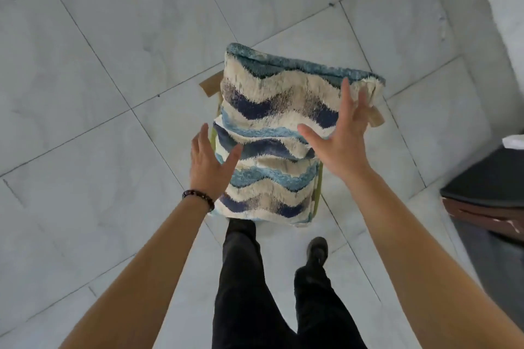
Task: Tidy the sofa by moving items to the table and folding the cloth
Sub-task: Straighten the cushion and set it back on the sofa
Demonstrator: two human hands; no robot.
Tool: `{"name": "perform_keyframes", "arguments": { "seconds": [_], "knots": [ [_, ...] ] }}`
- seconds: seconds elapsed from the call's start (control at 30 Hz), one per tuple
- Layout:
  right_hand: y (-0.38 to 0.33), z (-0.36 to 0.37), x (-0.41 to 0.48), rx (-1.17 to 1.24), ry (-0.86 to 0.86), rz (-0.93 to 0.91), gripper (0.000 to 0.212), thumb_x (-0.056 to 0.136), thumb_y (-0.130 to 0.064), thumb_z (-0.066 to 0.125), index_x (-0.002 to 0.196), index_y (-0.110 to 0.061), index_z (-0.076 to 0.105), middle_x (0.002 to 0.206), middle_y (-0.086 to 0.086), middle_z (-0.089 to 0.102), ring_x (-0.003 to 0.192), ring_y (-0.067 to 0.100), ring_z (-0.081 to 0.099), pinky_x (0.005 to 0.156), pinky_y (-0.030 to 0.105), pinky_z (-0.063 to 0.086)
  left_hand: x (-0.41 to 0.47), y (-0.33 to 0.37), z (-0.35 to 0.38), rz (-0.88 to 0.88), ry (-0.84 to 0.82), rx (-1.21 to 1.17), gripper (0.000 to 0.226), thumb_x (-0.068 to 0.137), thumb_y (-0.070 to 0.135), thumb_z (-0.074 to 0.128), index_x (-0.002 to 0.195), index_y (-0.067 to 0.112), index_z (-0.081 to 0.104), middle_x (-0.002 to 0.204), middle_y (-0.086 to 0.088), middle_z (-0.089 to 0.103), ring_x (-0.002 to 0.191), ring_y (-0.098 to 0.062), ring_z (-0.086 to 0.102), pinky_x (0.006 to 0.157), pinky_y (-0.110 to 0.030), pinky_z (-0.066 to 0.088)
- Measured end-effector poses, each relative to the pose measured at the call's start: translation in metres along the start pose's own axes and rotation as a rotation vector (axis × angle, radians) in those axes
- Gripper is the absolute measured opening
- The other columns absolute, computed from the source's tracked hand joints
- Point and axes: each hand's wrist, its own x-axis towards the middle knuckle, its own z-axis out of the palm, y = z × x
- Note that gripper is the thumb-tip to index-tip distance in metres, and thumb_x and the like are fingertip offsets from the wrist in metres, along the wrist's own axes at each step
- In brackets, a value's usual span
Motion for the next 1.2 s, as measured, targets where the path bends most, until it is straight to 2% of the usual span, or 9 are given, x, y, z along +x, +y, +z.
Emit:
{"name": "perform_keyframes", "arguments": {
  "seconds": [0.13, 0.27, 0.37, 0.47, 0.6, 0.7, 0.87, 1.07, 1.2],
  "knots": [
    [0.007, 0.024, 0.04, -0.34, -0.008, -0.026, 0.098, 0.081, -0.065, 0.066, 0.157, -0.027, 0.018, 0.164, 0.017, -0.004, 0.148, 0.046, -0.01, 0.116, 0.058, -0.006, 0.051, 0.0, 0.027, 0.014, -0.15, -0.011, 0.119, 0.072, 0.071, 0.066, 0.154, 0.017, -0.001, 0.16, -0.004, 0.014, 0.146, -0.022, 0.014, 0.118, -0.043, 0.021],
    [0.011, 0.033, 0.042, -0.391, 0.159, -0.078, 0.055, 0.09, -0.052, 0.063, 0.122, -0.008, 0.057, 0.127, 0.016, 0.052, 0.126, 0.039, 0.042, 0.111, 0.051, 0.021, 0.069, 0.011, 0.038, -0.005, -0.073, 0.008, 0.112, 0.066, 0.076, 0.066, 0.149, 0.014, 0.024, 0.144, -0.006, 0.041, 0.133, -0.025, 0.034, 0.111, -0.048, 0.032],
    [0.009, 0.02, 0.026, -0.34, 0.173, -0.022, 0.048, 0.092, -0.045, 0.063, 0.114, -0.004, 0.055, 0.116, 0.015, 0.055, 0.113, 0.035, 0.047, 0.106, 0.046, 0.026, 0.065, 0.021, 0.031, 0.027, -0.098, 0.184, 0.101, 0.059, 0.088, 0.055, 0.126, 0.014, 0.047, 0.124, -0.005, 0.052, 0.117, -0.028, 0.045, 0.101, -0.052, 0.039],
    [0.009, -0.011, -0.002, -0.222, 0.206, -0.062, 0.037, 0.091, -0.034, 0.068, 0.105, -0.002, 0.056, 0.104, 0.014, 0.057, 0.101, 0.032, 0.049, 0.098, 0.046, 0.034, 0.047, 0.03, 0.021, 0.088, -0.133, 0.203, 0.09, 0.054, 0.09, 0.058, 0.106, 0.018, 0.047, 0.113, -0.003, 0.047, 0.109, -0.026, 0.042, 0.098, -0.05, 0.041],
    [0.022, -0.056, -0.061, -0.062, 0.215, -0.086, 0.024, 0.091, -0.025, 0.067, 0.092, -0.011, 0.048, 0.088, -0.005, 0.046, 0.081, 0.014, 0.041, 0.074, 0.03, 0.036, 0.016, 0.042, 0.019, 0.103, -0.268, 0.099, 0.11, 0.047, 0.088, 0.066, 0.134, 0.023, 0.04, 0.131, 0.005, 0.047, 0.122, -0.015, 0.043, 0.101, -0.036, 0.041],
    [0.047, -0.092, -0.113, 0.071, 0.292, 0.085, 0.026, 0.089, -0.025, 0.066, 0.086, -0.026, 0.04, 0.079, -0.011, 0.046, 0.07, 0.007, 0.043, 0.057, 0.025, 0.031, -0.015, 0.056, 0.027, 0.088, -0.42, 0.002, 0.091, 0.058, 0.076, 0.072, 0.13, 0.03, 0.04, 0.108, 0.021, 0.058, 0.094, -0.002, 0.06, 0.07, -0.019, 0.047],
    [0.096, -0.149, -0.209, 0.242, 0.513, 0.266, 0.027, 0.09, -0.022, 0.07, 0.088, -0.025, 0.043, 0.076, -0.007, 0.055, 0.068, 0.005, 0.054, 0.05, 0.027, 0.037, -0.079, 0.122, 0.059, 0.353, -0.398, 0.077, 0.028, 0.087, 0.051, 0.062, 0.082, 0.028, 0.047, 0.063, 0.015, 0.053, 0.057, -0.004, 0.051, 0.049, -0.018, 0.032],
    [0.164, -0.215, -0.347, 0.465, 0.809, 0.459, 0.024, 0.093, -0.031, 0.068, 0.09, -0.028, 0.045, 0.091, 0.008, 0.058, 0.084, 0.032, 0.06, 0.068, 0.055, 0.054, -0.221, 0.227, 0.105, 0.785, -0.41, 0.055, 0.024, 0.088, 0.053, 0.057, 0.077, 0.042, 0.038, 0.061, 0.021, 0.051, 0.056, 0.001, 0.047, 0.049, -0.015, 0.032],
    [0.214, -0.231, -0.457, 0.519, 1.033, 0.542, 0.025, 0.092, -0.033, 0.067, 0.101, -0.021, 0.047, 0.101, 0.005, 0.052, 0.091, 0.015, 0.061, 0.071, 0.04, 0.055, -0.338, 0.266, 0.138, 1.082, -0.396, 0.082, 0.025, 0.086, 0.053, 0.054, 0.079, 0.037, 0.036, 0.064, 0.014, 0.051, 0.06, -0.002, 0.049, 0.053, -0.021, 0.037]
  ]
}}
